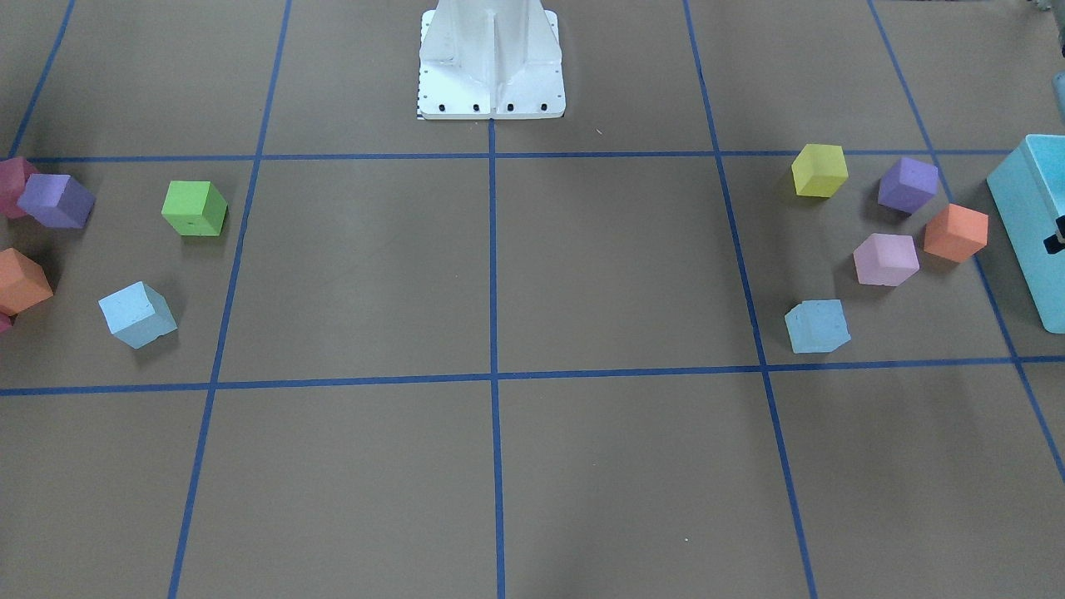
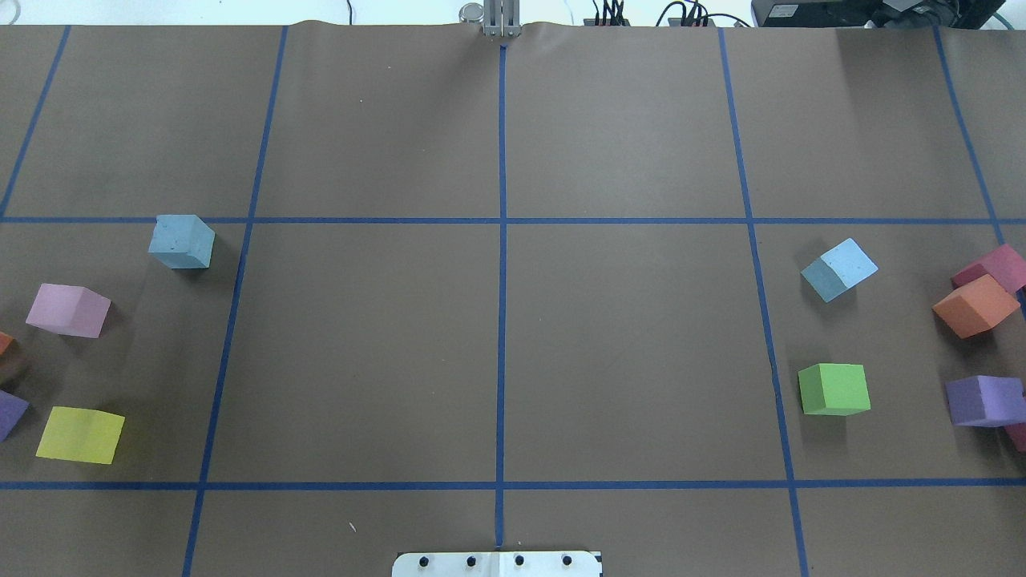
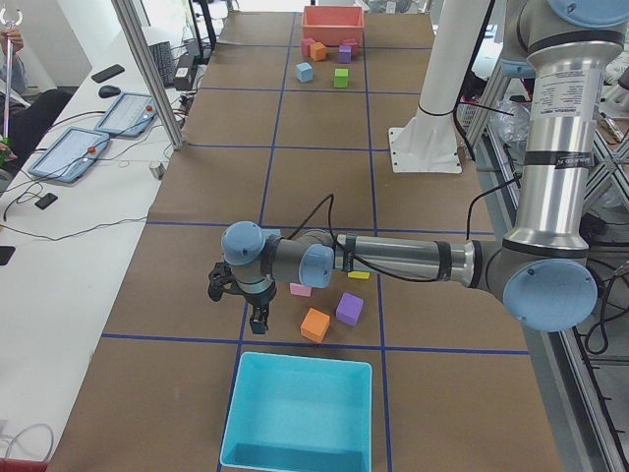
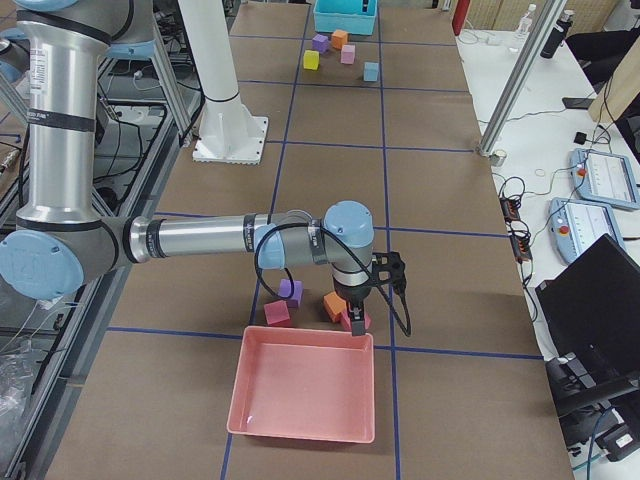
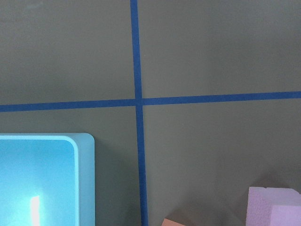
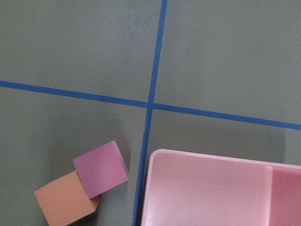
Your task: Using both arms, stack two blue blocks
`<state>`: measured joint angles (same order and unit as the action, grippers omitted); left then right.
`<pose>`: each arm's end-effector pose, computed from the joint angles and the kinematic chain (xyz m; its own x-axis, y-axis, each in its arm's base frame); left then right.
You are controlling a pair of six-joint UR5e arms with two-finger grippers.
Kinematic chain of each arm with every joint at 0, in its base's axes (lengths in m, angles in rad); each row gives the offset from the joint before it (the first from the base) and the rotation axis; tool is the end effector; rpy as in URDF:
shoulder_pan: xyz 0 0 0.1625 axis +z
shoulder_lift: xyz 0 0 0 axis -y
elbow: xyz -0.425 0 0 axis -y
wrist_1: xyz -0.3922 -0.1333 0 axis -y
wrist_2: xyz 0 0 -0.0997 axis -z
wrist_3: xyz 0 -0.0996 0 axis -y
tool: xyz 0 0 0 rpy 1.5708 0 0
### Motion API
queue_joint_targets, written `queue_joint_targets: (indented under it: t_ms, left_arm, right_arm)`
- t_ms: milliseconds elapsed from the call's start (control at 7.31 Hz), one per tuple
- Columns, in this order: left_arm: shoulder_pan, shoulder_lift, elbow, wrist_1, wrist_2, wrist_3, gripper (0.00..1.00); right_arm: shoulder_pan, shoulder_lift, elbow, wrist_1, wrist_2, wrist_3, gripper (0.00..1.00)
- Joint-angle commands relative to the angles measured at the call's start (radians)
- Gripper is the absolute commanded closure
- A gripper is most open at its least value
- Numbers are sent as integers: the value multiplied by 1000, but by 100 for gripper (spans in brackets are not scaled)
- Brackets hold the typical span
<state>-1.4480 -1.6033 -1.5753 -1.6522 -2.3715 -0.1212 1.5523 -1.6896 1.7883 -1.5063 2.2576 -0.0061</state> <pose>0.0015 -0.5166 0.6298 0.6903 0.0490 -0.7219 -0.0385 0.9988 0.0311 0.0618 -0.4520 0.6057 0.7711 -0.1233 0.6246 0.0230 0.9858 0.1663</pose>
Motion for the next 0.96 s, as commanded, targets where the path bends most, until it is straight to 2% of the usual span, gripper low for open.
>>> queue_joint_targets:
  t_ms: [0,274,410,547,821]
  left_arm:
    - [0,0,-2,3,0,-2,1]
    - [3,-18,-24,11,-2,-43,0]
    - [6,-53,-55,11,-44,-160,0]
    - [17,-82,-89,9,-63,-255,0]
    - [172,-177,-117,8,-51,-451,0]
  right_arm:
    - [0,-7,11,1,6,-2,0]
    - [-1,45,45,3,35,0,0]
    - [-56,95,72,1,57,0,0]
    - [-124,155,72,1,48,1,0]
    - [-353,266,62,-41,-68,65,0]
